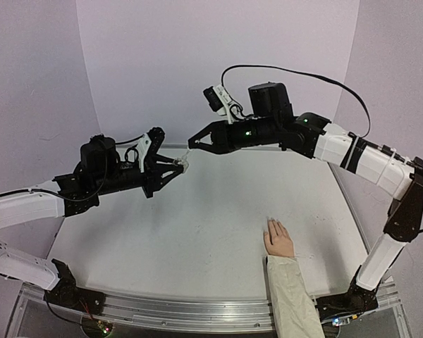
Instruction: Paint the nails
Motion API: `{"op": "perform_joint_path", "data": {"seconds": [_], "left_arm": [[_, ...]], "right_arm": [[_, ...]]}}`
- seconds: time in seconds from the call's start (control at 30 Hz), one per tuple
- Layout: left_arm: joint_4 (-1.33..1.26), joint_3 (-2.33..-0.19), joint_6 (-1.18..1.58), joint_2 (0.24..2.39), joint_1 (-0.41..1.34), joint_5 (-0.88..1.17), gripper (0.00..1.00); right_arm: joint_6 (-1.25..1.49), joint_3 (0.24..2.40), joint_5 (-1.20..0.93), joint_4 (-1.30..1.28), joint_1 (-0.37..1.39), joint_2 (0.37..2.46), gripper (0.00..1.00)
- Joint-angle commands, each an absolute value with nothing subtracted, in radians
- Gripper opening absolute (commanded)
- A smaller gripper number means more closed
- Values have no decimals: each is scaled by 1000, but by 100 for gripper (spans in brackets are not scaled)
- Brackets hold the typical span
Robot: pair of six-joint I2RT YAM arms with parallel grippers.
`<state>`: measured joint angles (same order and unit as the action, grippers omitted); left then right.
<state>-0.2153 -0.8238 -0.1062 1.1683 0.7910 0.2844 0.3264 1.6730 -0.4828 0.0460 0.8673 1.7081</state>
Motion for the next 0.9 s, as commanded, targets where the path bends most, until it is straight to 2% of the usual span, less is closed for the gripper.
{"op": "perform_joint_path", "data": {"seconds": [0.0, 0.4, 0.87], "left_arm": [[-253, -838, -118, 1165, 792, 277, 0], [-253, -822, -111, 1162, 792, 250, 0], [-255, -844, -12, 1132, 792, 243, 0]], "right_arm": [[323, 1665, -465, 105, 871, 1637, 0], [285, 1592, -413, 116, 833, 1542, 0], [-35, 1182, -581, 76, 455, 1299, 0]]}}
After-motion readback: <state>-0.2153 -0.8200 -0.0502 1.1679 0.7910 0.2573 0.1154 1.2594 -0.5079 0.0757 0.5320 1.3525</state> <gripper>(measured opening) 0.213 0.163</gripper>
